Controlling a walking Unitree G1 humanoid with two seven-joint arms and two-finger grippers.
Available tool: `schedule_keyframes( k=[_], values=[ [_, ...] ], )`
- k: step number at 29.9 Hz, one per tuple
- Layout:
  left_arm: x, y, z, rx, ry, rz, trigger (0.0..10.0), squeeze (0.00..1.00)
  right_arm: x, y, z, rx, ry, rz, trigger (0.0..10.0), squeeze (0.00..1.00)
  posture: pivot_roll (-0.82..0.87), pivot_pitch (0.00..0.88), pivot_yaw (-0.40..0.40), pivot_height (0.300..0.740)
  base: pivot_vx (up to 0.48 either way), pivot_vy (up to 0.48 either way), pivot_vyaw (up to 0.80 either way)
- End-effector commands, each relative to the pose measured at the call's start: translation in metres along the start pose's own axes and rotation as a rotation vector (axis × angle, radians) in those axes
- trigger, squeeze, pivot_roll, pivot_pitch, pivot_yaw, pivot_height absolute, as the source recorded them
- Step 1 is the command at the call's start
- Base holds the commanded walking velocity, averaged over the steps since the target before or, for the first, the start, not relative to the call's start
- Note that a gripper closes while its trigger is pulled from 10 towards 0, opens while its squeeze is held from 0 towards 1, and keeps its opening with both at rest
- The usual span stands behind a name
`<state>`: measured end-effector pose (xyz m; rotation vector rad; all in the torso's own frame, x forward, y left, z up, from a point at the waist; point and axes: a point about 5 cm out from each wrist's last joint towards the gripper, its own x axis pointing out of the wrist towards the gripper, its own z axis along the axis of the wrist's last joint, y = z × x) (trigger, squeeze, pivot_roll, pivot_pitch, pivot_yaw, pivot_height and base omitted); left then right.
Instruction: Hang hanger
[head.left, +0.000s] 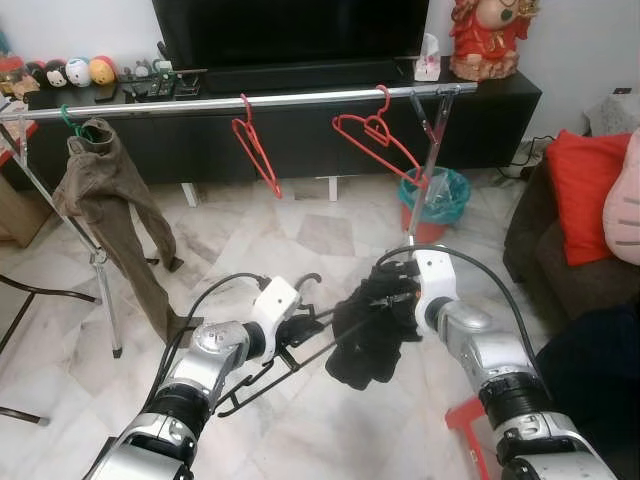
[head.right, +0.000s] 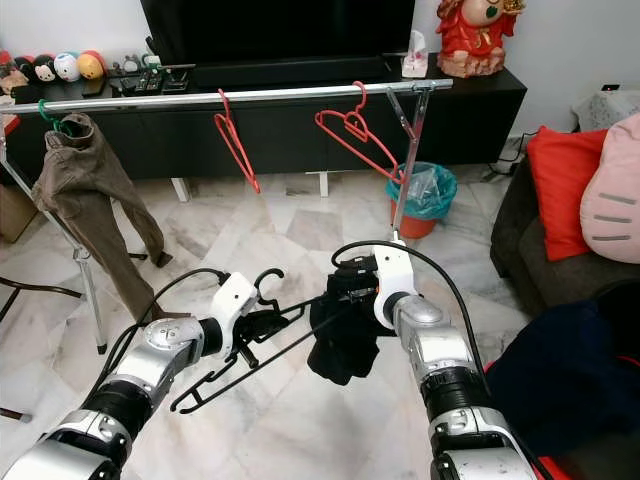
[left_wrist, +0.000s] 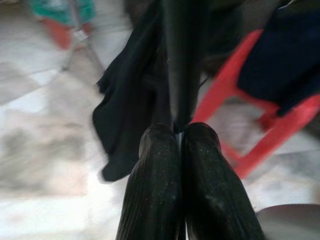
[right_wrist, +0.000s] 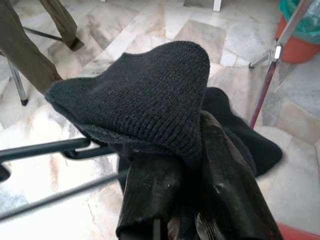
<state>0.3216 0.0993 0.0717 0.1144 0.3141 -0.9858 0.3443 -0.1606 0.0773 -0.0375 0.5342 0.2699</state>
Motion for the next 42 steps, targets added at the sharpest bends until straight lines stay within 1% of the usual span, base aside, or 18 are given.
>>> schedule_keyframes(
  k=[1, 2, 5, 7, 9, 11, 13, 14, 15, 18, 19, 25, 26, 27, 32, 38, 40, 42],
  values=[
    [-0.001, -0.006, 0.009, 0.006, -0.049, -0.085, 10.0, 0.0, -0.001, -0.003, -0.001, -0.019, 0.0, -0.008, 10.0, 0.0, -0.05, 0.024, 0.046, 0.74, 0.0, 0.0, 0.0],
    [-0.003, -0.011, 0.008, 0.012, -0.038, -0.155, 10.0, 0.0, -0.001, -0.006, -0.004, -0.04, 0.014, -0.019, 10.0, 0.0, -0.05, 0.025, 0.046, 0.74, 0.0, 0.0, 0.0],
    [-0.005, -0.014, 0.007, 0.02, -0.022, -0.194, 10.0, 0.0, -0.001, -0.008, -0.007, -0.047, 0.024, -0.027, 10.0, 0.0, -0.05, 0.025, 0.046, 0.74, 0.0, 0.0, 0.0],
    [-0.006, -0.005, 0.01, 0.067, -0.021, -0.111, 10.0, 0.0, -0.001, -0.011, -0.009, -0.039, 0.034, -0.03, 10.0, 0.0, -0.05, 0.025, 0.046, 0.74, 0.0, 0.0, 0.0],
    [-0.007, 0.002, 0.01, 0.08, -0.006, -0.048, 10.0, 0.0, -0.001, -0.012, -0.009, -0.041, 0.037, -0.034, 10.0, 0.0, -0.05, 0.027, 0.045, 0.74, 0.0, 0.0, 0.0],
    [-0.01, 0.006, 0.009, 0.082, 0.016, -0.036, 10.0, 0.0, -0.001, -0.013, -0.009, -0.039, 0.037, -0.037, 10.0, 0.0, -0.05, 0.027, 0.046, 0.74, 0.0, 0.0, 0.0],
    [-0.015, 0.003, 0.009, 0.107, 0.045, -0.086, 10.0, 0.0, -0.002, -0.014, -0.009, -0.038, 0.037, -0.045, 10.0, 0.0, -0.05, 0.028, 0.046, 0.74, 0.0, 0.0, 0.0],
    [-0.016, 0.003, 0.008, 0.117, 0.052, -0.08, 10.0, 0.0, -0.002, -0.015, -0.009, -0.039, 0.036, -0.046, 10.0, 0.0, -0.05, 0.028, 0.047, 0.74, 0.0, 0.0, 0.0],
    [-0.017, 0.008, 0.008, 0.129, 0.065, -0.025, 10.0, 0.0, -0.001, -0.015, -0.009, -0.037, 0.035, -0.046, 10.0, 0.0, -0.05, 0.028, 0.047, 0.74, 0.0, 0.0, 0.0],
    [-0.015, 0.014, 0.007, 0.118, 0.066, 0.049, 10.0, 0.0, 0.0, -0.011, -0.005, -0.034, 0.025, -0.036, 10.0, 0.0, -0.05, 0.028, 0.046, 0.74, 0.0, 0.0, 0.0],
    [-0.015, 0.014, 0.007, 0.118, 0.066, 0.049, 10.0, 0.0, 0.0, -0.011, -0.005, -0.034, 0.025, -0.036, 10.0, 0.0, -0.05, 0.028, 0.046, 0.74, 0.0, 0.0, 0.0],
    [-0.009, 0.005, 0.006, 0.101, 0.055, 0.016, 10.0, 0.0, -0.001, -0.001, 0.014, -0.021, -0.032, -0.005, 10.0, 0.0, -0.05, 0.027, 0.047, 0.74, 0.0, 0.0, 0.0],
    [-0.006, 0.004, 0.006, 0.1, 0.05, 0.026, 10.0, 0.0, -0.002, 0.004, 0.02, -0.006, -0.05, 0.008, 10.0, 0.0, -0.05, 0.027, 0.046, 0.74, 0.0, 0.0, 0.0],
    [-0.006, 0.004, 0.006, 0.1, 0.05, 0.026, 10.0, 0.0, -0.002, 0.004, 0.02, -0.006, -0.05, 0.008, 10.0, 0.0, -0.05, 0.027, 0.046, 0.74, 0.0, 0.0, 0.0],
    [0.001, 0.007, 0.012, 0.108, 0.029, 0.096, 10.0, 0.0, -0.007, 0.019, 0.033, 0.021, -0.07, 0.029, 10.0, 0.0, -0.06, 0.026, 0.046, 0.74, 0.0, 0.0, 0.0],
    [0.004, 0.003, 0.011, 0.127, 0.039, 0.077, 10.0, 0.0, -0.012, 0.04, 0.041, 0.093, -0.106, 0.082, 10.0, 0.0, -0.06, 0.025, 0.046, 0.74, 0.0, 0.0, 0.0],
    [0.005, 0.003, 0.011, 0.143, 0.048, 0.099, 10.0, 0.0, -0.016, 0.047, 0.044, 0.132, -0.116, 0.091, 10.0, 0.0, -0.05, 0.026, 0.046, 0.74, 0.0, 0.0, 0.0],
    [0.007, 0.006, 0.012, 0.144, 0.047, 0.151, 10.0, 0.0, -0.019, 0.05, 0.044, 0.132, -0.114, 0.075, 10.0, 0.0, -0.05, 0.024, 0.043, 0.74, 0.0, 0.0, 0.0]
  ],
)
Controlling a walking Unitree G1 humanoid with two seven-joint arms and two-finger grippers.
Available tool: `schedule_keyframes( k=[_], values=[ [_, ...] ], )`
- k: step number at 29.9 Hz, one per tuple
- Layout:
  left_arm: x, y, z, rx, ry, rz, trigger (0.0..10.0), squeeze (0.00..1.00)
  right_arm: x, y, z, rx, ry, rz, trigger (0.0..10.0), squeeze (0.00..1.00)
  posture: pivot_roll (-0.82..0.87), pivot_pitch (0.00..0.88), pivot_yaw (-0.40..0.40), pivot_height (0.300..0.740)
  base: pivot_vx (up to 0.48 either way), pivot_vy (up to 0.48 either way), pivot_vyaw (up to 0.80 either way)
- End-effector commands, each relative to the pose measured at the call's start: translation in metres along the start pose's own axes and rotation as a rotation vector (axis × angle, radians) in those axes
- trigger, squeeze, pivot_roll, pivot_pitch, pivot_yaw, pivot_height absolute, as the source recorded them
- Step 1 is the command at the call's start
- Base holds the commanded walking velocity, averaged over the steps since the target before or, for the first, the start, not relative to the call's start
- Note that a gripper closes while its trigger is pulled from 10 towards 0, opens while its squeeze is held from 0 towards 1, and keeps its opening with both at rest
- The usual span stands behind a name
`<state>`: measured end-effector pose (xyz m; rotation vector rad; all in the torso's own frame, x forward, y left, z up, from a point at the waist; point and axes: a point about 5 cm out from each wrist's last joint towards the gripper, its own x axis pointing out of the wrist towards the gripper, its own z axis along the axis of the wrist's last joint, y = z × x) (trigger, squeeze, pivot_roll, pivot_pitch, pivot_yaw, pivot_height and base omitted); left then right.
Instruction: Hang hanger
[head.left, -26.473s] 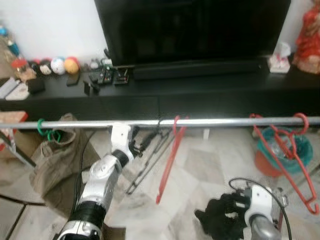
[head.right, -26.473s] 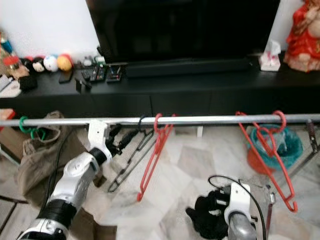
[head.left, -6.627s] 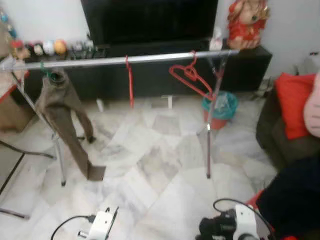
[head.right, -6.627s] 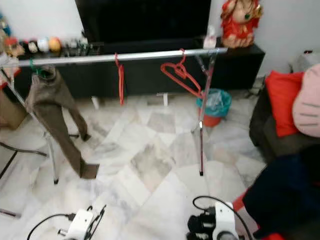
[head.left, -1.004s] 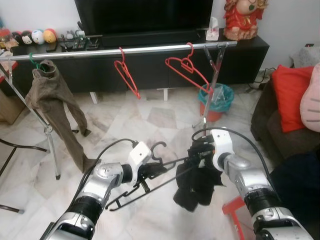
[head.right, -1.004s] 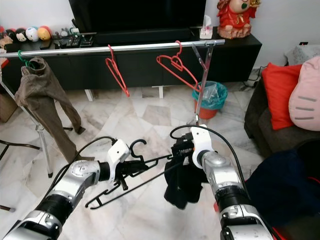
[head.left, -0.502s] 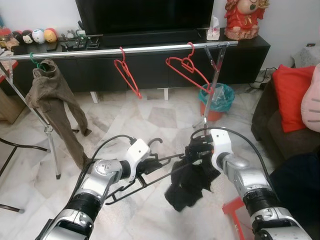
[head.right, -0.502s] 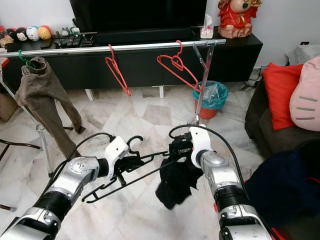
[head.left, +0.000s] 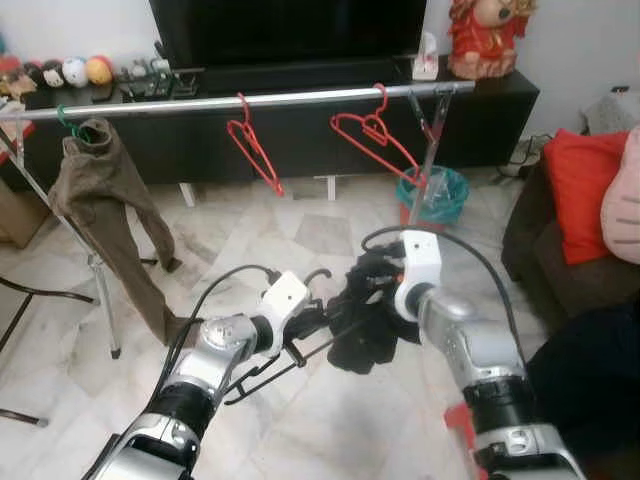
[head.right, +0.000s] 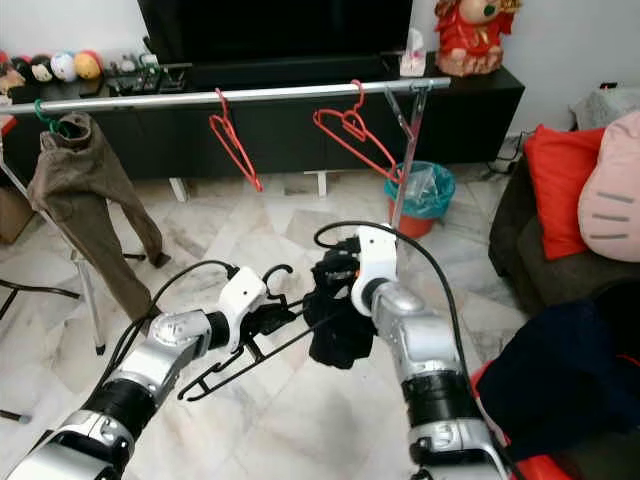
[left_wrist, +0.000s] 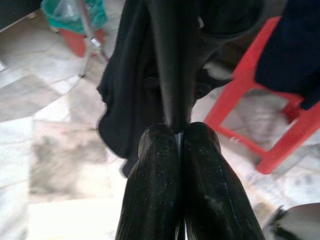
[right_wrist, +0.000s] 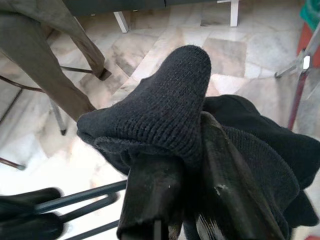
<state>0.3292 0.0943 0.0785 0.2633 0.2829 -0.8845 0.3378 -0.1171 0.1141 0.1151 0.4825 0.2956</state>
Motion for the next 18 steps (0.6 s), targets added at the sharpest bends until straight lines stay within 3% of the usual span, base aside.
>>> schedule_keyframes(
  k=[1, 5, 7, 9, 14, 18],
  values=[
    [0.003, 0.006, 0.004, 0.025, 0.006, 0.081, 10.0, 0.0, -0.008, 0.007, 0.01, 0.003, -0.045, -0.005, 10.0, 0.0, -0.05, 0.025, 0.043, 0.74, 0.0, 0.0, 0.0],
    [0.001, 0.015, 0.006, 0.031, 0.013, 0.164, 10.0, 0.0, -0.013, -0.003, 0.001, 0.004, -0.02, -0.058, 10.0, 0.0, -0.06, 0.021, 0.048, 0.74, 0.0, 0.0, 0.0],
    [-0.002, 0.023, 0.01, 0.094, 0.017, 0.219, 10.0, 0.0, -0.018, -0.025, -0.01, -0.04, 0.022, -0.175, 10.0, 0.0, -0.06, 0.021, 0.048, 0.74, 0.0, 0.0, 0.0],
    [-0.003, 0.027, 0.012, 0.089, 0.017, 0.249, 10.0, 0.0, -0.02, -0.034, -0.014, -0.046, 0.034, -0.217, 10.0, 0.0, -0.06, 0.016, 0.05, 0.74, 0.0, 0.0, 0.0],
    [-0.007, 0.034, 0.02, 0.117, -0.01, 0.274, 10.0, 0.0, -0.025, -0.054, -0.026, -0.087, 0.086, -0.303, 10.0, 0.0, -0.06, 0.014, 0.053, 0.74, 0.0, 0.0, 0.0],
    [-0.006, 0.03, 0.024, 0.131, -0.033, 0.212, 10.0, 0.0, -0.024, -0.063, -0.035, -0.144, 0.123, -0.334, 10.0, 0.0, -0.05, 0.016, 0.057, 0.74, 0.0, 0.0, 0.0]
  ],
)
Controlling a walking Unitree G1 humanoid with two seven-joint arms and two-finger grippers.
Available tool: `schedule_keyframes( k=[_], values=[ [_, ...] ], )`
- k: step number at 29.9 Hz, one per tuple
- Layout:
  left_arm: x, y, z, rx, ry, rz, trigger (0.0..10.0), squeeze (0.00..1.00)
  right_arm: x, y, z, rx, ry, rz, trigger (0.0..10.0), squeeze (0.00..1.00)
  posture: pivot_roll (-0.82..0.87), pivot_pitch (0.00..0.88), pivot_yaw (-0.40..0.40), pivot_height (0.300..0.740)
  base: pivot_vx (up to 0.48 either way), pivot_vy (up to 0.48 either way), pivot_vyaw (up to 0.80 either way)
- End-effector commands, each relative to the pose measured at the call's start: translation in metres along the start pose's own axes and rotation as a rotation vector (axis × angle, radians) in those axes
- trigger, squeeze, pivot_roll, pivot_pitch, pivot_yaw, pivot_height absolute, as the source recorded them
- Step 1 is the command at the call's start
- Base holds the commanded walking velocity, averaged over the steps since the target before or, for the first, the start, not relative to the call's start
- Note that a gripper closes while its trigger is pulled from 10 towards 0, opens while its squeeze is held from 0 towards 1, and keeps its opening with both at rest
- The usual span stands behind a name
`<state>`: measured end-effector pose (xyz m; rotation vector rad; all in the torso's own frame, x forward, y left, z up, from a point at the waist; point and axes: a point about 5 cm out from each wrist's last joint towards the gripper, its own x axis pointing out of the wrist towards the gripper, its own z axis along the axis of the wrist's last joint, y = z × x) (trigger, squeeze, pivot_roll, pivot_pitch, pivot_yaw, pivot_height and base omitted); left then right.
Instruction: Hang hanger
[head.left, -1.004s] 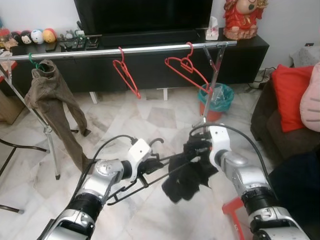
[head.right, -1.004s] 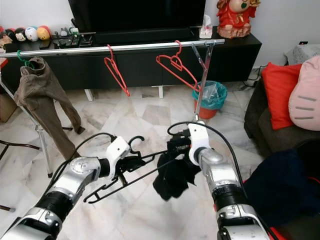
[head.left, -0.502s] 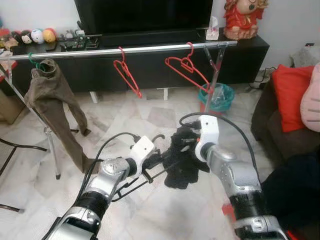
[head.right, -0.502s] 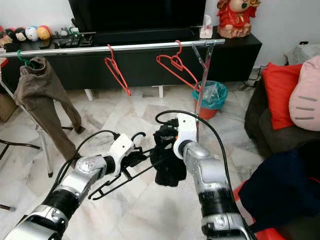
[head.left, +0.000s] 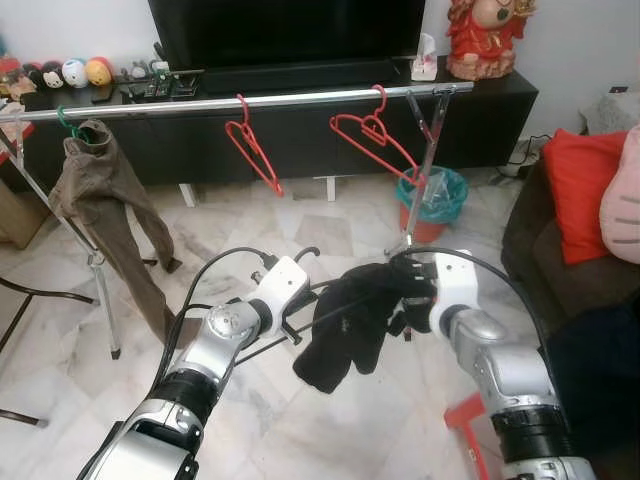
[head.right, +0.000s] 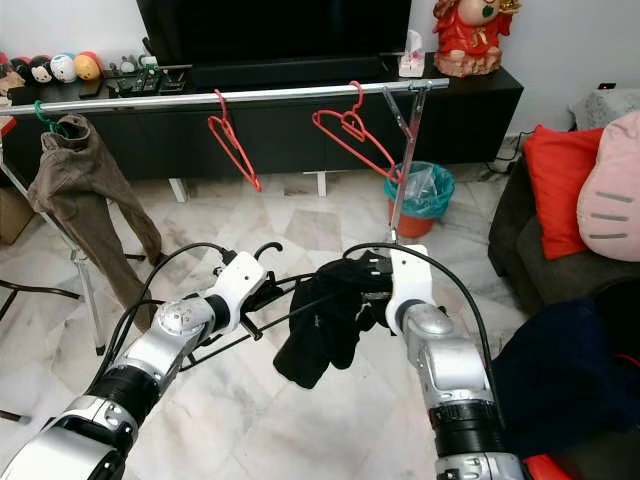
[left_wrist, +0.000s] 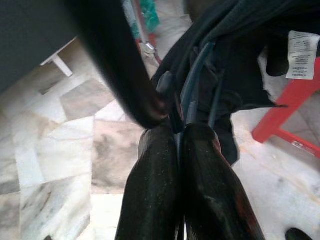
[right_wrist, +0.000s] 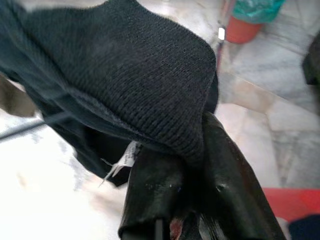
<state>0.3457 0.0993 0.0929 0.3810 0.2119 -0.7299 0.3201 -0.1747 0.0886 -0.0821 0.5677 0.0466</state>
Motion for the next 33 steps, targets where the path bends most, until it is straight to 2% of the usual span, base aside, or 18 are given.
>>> schedule_keyframes(
  k=[1, 3, 7, 10, 13, 15, 16, 17, 18, 20, 23, 26, 29, 30, 33],
  values=[
    [-0.006, 0.006, 0.01, 0.015, -0.055, -0.046, 10.0, 0.0, 0.003, -0.009, -0.009, -0.044, 0.028, -0.055, 10.0, 0.0, -0.05, 0.016, 0.058, 0.74, 0.0, 0.0, 0.0],
    [-0.006, 0.001, 0.011, 0.019, -0.071, -0.11, 10.0, 0.0, 0.004, -0.009, -0.009, -0.048, 0.02, -0.057, 10.0, 0.0, -0.06, 0.016, 0.06, 0.74, 0.0, 0.0, 0.0],
    [-0.018, -0.024, 0.005, 0.014, -0.05, -0.418, 10.0, 0.0, 0.011, -0.007, -0.007, -0.073, -0.008, -0.021, 10.0, 0.0, -0.05, 0.019, 0.063, 0.74, 0.0, 0.0, 0.0],
    [-0.022, -0.028, 0.004, 0.01, -0.047, -0.483, 10.0, 0.0, 0.013, -0.004, -0.005, -0.057, -0.017, -0.002, 10.0, 0.0, -0.05, 0.019, 0.063, 0.74, 0.0, 0.0, 0.0],
    [-0.025, -0.031, 0.004, 0.019, -0.043, -0.513, 10.0, 0.0, 0.017, 0.0, -0.001, 0.019, -0.025, 0.023, 10.0, 0.0, -0.05, 0.021, 0.063, 0.74, 0.0, 0.0, 0.0],
    [-0.025, -0.031, 0.006, 0.024, -0.049, -0.518, 10.0, 0.0, 0.017, 0.0, 0.0, 0.031, -0.024, 0.028, 10.0, 0.0, -0.04, 0.024, 0.063, 0.74, 0.0, 0.0, 0.0],
    [-0.024, -0.03, 0.008, 0.039, -0.055, -0.487, 10.0, 0.0, 0.018, 0.002, 0.003, 0.058, -0.029, 0.045, 10.0, 0.0, -0.04, 0.024, 0.063, 0.74, 0.0, 0.0, 0.0],
    [-0.02, -0.026, 0.01, 0.051, -0.061, -0.411, 10.0, 0.0, 0.018, 0.007, 0.008, 0.097, -0.041, 0.07, 10.0, 0.0, -0.04, 0.024, 0.064, 0.74, 0.0, 0.0, 0.0],
    [-0.02, -0.026, 0.01, 0.051, -0.061, -0.411, 10.0, 0.0, 0.018, 0.007, 0.008, 0.097, -0.041, 0.07, 10.0, 0.0, -0.04, 0.024, 0.064, 0.74, 0.0, 0.0, 0.0],
    [-0.014, -0.02, 0.011, 0.037, -0.053, -0.316, 10.0, 0.0, 0.017, 0.014, 0.015, 0.138, -0.056, 0.103, 10.0, 0.0, -0.04, 0.026, 0.064, 0.74, 0.0, 0.0, 0.0],
    [-0.015, -0.027, 0.012, 0.03, -0.055, -0.377, 10.0, 0.0, 0.014, 0.022, 0.022, 0.136, -0.07, 0.118, 10.0, 0.0, -0.04, 0.027, 0.067, 0.74, 0.0, 0.0, 0.0],
    [-0.014, -0.03, 0.011, 0.049, -0.048, -0.377, 10.0, 0.0, 0.011, 0.026, 0.027, 0.153, -0.078, 0.132, 10.0, 0.0, -0.05, 0.026, 0.066, 0.74, 0.0, 0.0, 0.0],
    [-0.011, -0.027, 0.011, 0.066, -0.038, -0.319, 10.0, 0.0, 0.008, 0.032, 0.03, 0.153, -0.082, 0.142, 10.0, 0.0, -0.05, 0.026, 0.065, 0.74, 0.0, 0.0, 0.0],
    [-0.008, -0.024, 0.011, 0.101, -0.025, -0.259, 10.0, 0.0, 0.006, 0.034, 0.031, 0.153, -0.083, 0.148, 10.0, 0.0, -0.04, 0.027, 0.064, 0.74, 0.0, 0.0, 0.0],
    [-0.005, -0.018, 0.011, 0.126, -0.014, -0.189, 10.0, 0.0, 0.004, 0.036, 0.03, 0.174, -0.081, 0.151, 10.0, 0.0, -0.05, 0.027, 0.064, 0.74, 0.0, 0.0, 0.0]
  ],
)
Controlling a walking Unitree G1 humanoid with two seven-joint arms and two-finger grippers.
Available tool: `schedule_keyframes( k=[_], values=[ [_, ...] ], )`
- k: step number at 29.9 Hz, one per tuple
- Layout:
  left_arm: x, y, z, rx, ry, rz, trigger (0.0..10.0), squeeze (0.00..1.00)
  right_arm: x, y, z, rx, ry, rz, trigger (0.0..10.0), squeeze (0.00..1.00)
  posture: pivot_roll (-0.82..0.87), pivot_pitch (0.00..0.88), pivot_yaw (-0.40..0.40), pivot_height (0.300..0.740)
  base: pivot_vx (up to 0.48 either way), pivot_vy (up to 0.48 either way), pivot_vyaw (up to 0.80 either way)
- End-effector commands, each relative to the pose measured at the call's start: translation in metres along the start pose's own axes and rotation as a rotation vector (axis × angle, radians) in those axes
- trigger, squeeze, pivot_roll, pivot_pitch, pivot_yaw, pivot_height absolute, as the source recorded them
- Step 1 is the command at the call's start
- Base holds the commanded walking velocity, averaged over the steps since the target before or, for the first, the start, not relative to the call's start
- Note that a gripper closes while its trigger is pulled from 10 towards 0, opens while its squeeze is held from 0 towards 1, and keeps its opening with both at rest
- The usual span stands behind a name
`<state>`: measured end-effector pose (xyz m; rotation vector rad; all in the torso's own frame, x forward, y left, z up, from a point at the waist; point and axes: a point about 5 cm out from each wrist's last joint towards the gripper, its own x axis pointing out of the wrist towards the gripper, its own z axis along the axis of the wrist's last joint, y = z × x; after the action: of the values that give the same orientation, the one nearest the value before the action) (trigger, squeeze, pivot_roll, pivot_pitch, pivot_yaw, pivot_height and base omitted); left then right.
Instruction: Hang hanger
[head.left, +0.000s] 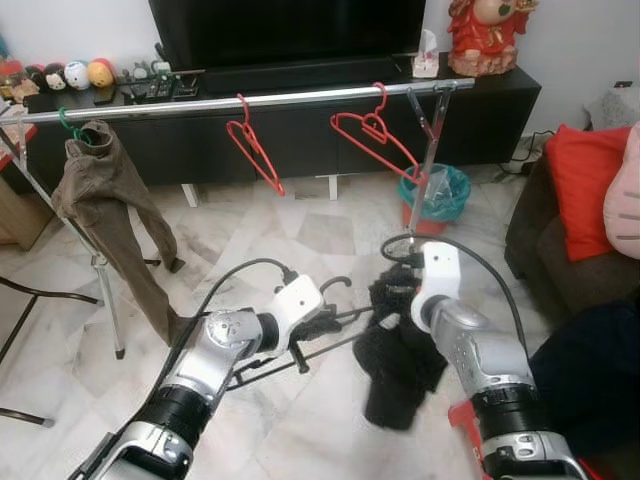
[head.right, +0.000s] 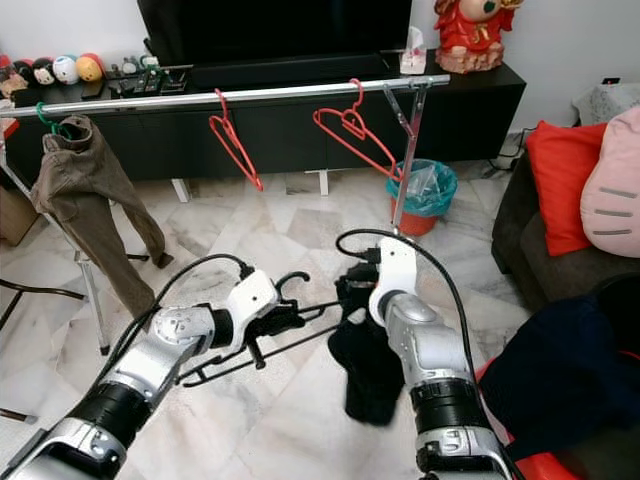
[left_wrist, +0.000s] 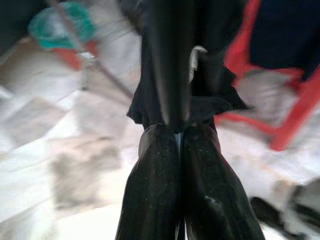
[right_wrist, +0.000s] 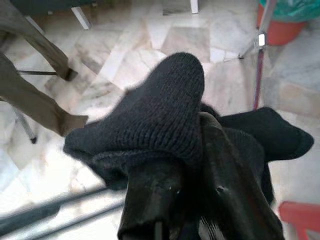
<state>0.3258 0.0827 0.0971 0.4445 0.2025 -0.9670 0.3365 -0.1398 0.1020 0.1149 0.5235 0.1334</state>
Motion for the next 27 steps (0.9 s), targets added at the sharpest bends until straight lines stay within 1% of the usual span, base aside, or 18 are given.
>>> schedule_keyframes(
  k=[1, 2, 4, 6, 8, 9, 10, 12, 14, 15, 17, 21, 23, 25, 27],
  values=[
    [0.0, 0.01, 0.001, 0.026, 0.012, 0.069, 10.0, 0.0, -0.005, 0.01, 0.007, 0.028, -0.031, 0.039, 10.0, 0.0, -0.05, 0.027, 0.063, 0.74, 0.0, 0.0, 0.0],
    [0.0, 0.01, 0.001, 0.026, 0.012, 0.069, 10.0, 0.0, -0.005, 0.01, 0.007, 0.028, -0.031, 0.039, 10.0, 0.0, -0.05, 0.027, 0.063, 0.74, 0.0, 0.0, 0.0],
    [0.0, 0.011, 0.002, 0.017, 0.013, 0.084, 10.0, 0.0, -0.009, 0.016, 0.008, 0.045, -0.035, 0.059, 10.0, 0.0, -0.05, 0.028, 0.065, 0.74, 0.0, 0.0, 0.0],
    [0.001, 0.011, 0.002, 0.031, 0.022, 0.089, 10.0, 0.0, -0.012, 0.022, 0.009, 0.046, -0.037, 0.063, 10.0, 0.0, -0.05, 0.028, 0.065, 0.74, 0.0, 0.0, 0.0],
    [0.002, 0.011, 0.002, 0.044, 0.028, 0.094, 10.0, 0.0, -0.014, 0.025, 0.009, 0.048, -0.039, 0.064, 10.0, 0.0, -0.05, 0.028, 0.065, 0.74, 0.0, 0.0, 0.0],
    [0.003, 0.01, 0.001, 0.06, 0.034, 0.101, 10.0, 0.0, -0.016, 0.027, 0.01, 0.048, -0.043, 0.068, 10.0, 0.0, -0.04, 0.028, 0.064, 0.74, 0.0, 0.0, 0.0],
    [0.005, 0.011, 0.001, 0.076, 0.041, 0.129, 10.0, 0.0, -0.023, 0.031, 0.011, 0.05, -0.048, 0.073, 10.0, 0.0, -0.05, 0.029, 0.064, 0.74, 0.0, 0.0, 0.0],
    [0.007, 0.011, 0.001, 0.068, 0.039, 0.148, 10.0, 0.0, -0.028, 0.035, 0.01, 0.051, -0.046, 0.085, 10.0, 0.0, -0.05, 0.029, 0.064, 0.74, 0.0, 0.0, 0.0],
    [0.008, 0.007, 0.002, 0.047, 0.016, 0.104, 10.0, 0.0, -0.035, 0.045, 0.009, 0.047, -0.045, 0.119, 10.0, 0.0, -0.05, 0.03, 0.066, 0.74, 0.0, 0.0, 0.0],
    [0.009, 0.006, 0.003, 0.045, 0.006, 0.088, 10.0, 0.0, -0.036, 0.046, 0.009, 0.048, -0.045, 0.122, 10.0, 0.0, -0.05, 0.03, 0.066, 0.74, 0.0, 0.0, 0.0],
    [0.009, 0.003, 0.005, 0.037, -0.012, 0.06, 10.0, 0.0, -0.037, 0.048, 0.009, 0.05, -0.046, 0.129, 10.0, 0.0, -0.05, 0.03, 0.067, 0.74, 0.0, 0.0, 0.0],
    [0.008, -0.004, 0.01, -0.008, -0.074, -0.029, 10.0, 0.0, -0.041, 0.048, 0.013, 0.083, -0.075, 0.123, 10.0, 0.0, -0.05, 0.029, 0.07, 0.74, 0.0, 0.0, 0.0],
    [0.006, -0.007, 0.013, -0.045, -0.108, -0.075, 10.0, 0.0, -0.044, 0.05, 0.014, 0.09, -0.076, 0.138, 10.0, 0.0, -0.05, 0.029, 0.071, 0.74, 0.0, 0.0, 0.0],
    [0.003, -0.008, 0.016, -0.081, -0.144, -0.125, 10.0, 0.0, -0.049, 0.06, 0.013, 0.073, -0.07, 0.189, 10.0, 0.0, -0.05, 0.031, 0.07, 0.74, 0.0, 0.0, 0.0],
    [0.001, -0.008, 0.02, -0.099, -0.177, -0.147, 10.0, 0.0, -0.051, 0.062, 0.013, 0.052, -0.091, 0.187, 10.0, 0.0, -0.05, 0.03, 0.07, 0.74, 0.0, 0.0, 0.0]
  ],
)
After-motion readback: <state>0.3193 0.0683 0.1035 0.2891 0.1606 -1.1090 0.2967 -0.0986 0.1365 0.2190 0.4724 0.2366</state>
